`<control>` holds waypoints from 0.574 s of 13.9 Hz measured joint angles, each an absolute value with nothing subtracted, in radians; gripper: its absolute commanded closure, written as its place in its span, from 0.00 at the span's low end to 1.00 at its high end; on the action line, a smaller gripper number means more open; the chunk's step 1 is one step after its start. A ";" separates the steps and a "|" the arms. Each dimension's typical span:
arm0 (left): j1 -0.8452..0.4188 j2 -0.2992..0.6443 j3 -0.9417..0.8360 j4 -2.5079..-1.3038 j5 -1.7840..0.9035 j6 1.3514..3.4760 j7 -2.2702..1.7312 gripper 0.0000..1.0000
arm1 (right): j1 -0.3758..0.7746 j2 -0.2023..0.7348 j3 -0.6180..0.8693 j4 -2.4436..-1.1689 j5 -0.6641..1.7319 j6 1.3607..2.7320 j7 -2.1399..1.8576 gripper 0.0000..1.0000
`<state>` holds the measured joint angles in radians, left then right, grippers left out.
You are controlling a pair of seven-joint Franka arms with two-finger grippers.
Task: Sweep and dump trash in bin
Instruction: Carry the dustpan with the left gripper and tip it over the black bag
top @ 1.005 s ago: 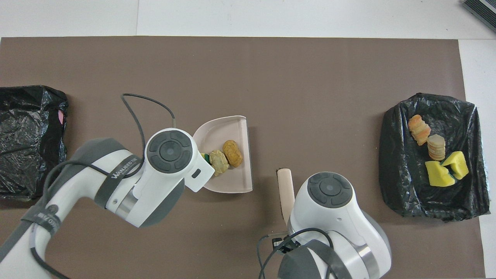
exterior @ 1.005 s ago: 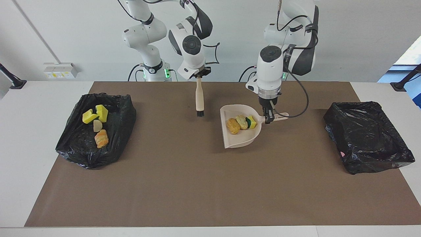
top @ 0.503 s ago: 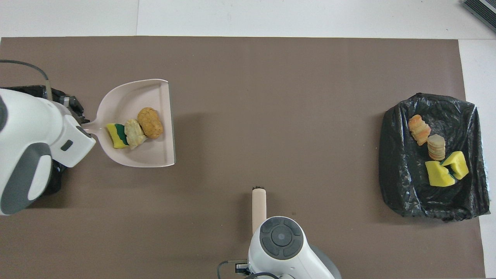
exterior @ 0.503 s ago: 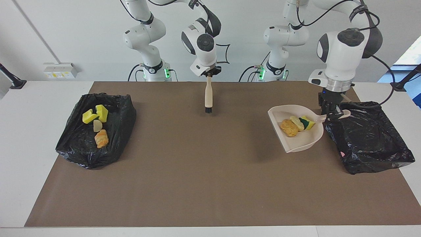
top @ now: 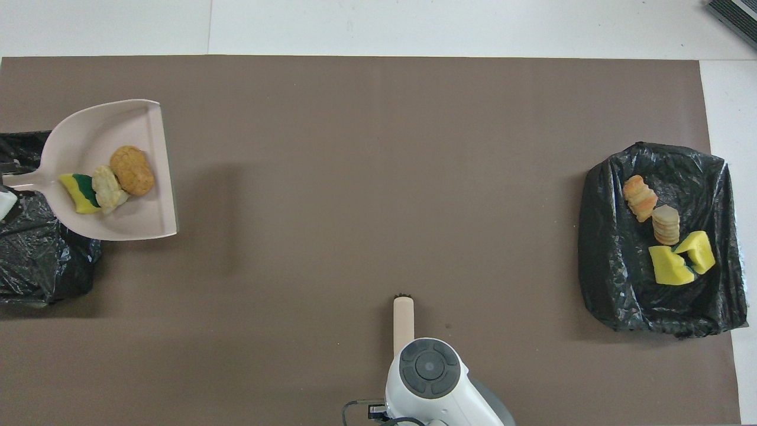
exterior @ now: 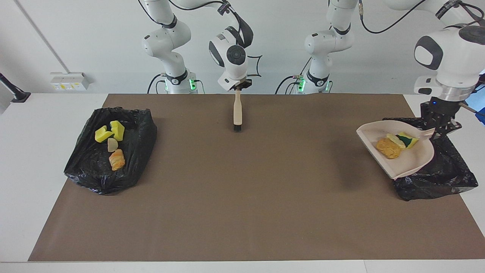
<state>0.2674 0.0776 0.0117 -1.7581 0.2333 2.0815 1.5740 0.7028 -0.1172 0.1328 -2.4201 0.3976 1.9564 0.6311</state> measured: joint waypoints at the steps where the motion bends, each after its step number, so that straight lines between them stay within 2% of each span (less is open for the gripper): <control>1: 0.307 0.107 0.012 -1.724 0.251 2.083 1.586 1.00 | 0.703 -0.117 0.132 -2.424 0.398 1.967 0.629 1.00; 5: 0.414 0.236 0.011 -1.589 0.405 2.122 1.644 1.00 | 0.698 -0.097 0.124 -2.431 0.398 2.031 0.599 1.00; 8: 0.438 0.276 0.010 -1.579 0.569 2.187 1.654 1.00 | 0.698 -0.090 0.123 -2.430 0.398 2.048 0.598 1.00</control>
<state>0.4384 0.2763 0.0095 -1.5795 0.5688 2.1871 1.6539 0.6983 -0.0897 0.1230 -2.4301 0.3976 2.0476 0.5980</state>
